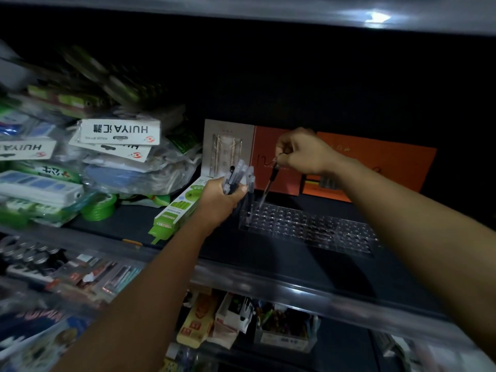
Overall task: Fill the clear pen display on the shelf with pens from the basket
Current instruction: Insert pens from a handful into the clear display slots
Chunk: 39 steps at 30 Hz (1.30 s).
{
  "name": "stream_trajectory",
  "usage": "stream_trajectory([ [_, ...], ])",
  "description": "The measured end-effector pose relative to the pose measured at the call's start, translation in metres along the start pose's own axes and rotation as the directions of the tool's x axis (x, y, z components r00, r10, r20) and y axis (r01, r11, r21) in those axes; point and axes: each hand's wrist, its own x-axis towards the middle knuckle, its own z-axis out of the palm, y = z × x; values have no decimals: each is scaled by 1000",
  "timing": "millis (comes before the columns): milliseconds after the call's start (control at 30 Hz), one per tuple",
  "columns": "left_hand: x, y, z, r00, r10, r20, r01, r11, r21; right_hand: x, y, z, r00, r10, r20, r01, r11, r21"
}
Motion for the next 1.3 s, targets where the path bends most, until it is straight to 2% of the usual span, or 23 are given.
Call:
stream_trajectory([
  [233,-1,2,0,1000,3,6,-3,1000,9,0,-1,9,999,10,39,-10,1000,-7],
  [500,-1,-1,-4,1000,4,10,-4,1000,-17,6,-10,35,998,-51,43,55,994,-95],
  [1300,-2,-4,-6,1000,-8,22,9,999,-50,13,-15,33,997,-64,36,70,983,-172],
])
